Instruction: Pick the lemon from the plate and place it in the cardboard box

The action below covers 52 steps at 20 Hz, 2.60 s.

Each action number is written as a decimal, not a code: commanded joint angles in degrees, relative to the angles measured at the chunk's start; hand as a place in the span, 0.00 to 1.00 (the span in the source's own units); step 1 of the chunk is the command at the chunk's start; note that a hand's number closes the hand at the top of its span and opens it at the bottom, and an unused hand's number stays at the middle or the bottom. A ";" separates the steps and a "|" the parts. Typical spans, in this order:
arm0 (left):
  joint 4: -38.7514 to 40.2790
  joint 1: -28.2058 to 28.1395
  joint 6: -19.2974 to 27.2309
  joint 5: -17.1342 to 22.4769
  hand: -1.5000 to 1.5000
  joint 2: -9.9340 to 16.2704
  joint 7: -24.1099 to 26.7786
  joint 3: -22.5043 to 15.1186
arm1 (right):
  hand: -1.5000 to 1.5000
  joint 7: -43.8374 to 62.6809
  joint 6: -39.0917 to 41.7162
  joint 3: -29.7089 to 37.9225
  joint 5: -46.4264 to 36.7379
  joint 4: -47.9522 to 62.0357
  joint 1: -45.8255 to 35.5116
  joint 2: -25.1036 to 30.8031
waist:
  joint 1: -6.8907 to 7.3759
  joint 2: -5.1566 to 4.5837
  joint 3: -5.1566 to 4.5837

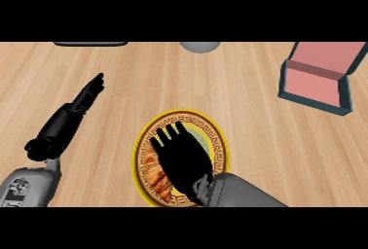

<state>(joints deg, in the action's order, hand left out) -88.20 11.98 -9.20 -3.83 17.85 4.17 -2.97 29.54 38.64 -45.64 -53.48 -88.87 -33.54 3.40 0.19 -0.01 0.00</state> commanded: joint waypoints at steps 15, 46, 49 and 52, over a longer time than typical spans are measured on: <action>-4.15 2.22 -2.79 -1.77 0.50 -3.17 -6.24 1.92 | 0.00 -10.21 -8.68 4.82 -9.35 18.13 -0.11 -3.32 | 0.26 -0.03 0.01; -2.99 0.54 -3.94 -3.96 0.50 -4.01 -2.86 4.46 | 1.00 -58.05 -27.30 26.92 2.52 -4.71 10.24 21.41 | -0.59 0.21 0.01; -1.79 -1.43 -4.83 -4.32 0.50 -3.19 0.29 4.89 | 1.00 -56.24 -20.66 32.86 8.49 -13.53 12.31 24.17 | -0.82 0.22 -0.02; -3.54 -2.11 -3.40 -4.81 0.50 -4.55 -2.07 4.16 | 1.00 -45.04 -21.09 38.13 11.03 -15.65 11.60 18.56 | -0.97 0.46 -0.02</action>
<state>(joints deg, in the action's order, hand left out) -90.07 11.22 -12.86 -8.32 13.79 3.17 1.72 -22.54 16.15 -13.44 -46.01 -99.64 -22.10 24.06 -0.71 0.26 -0.01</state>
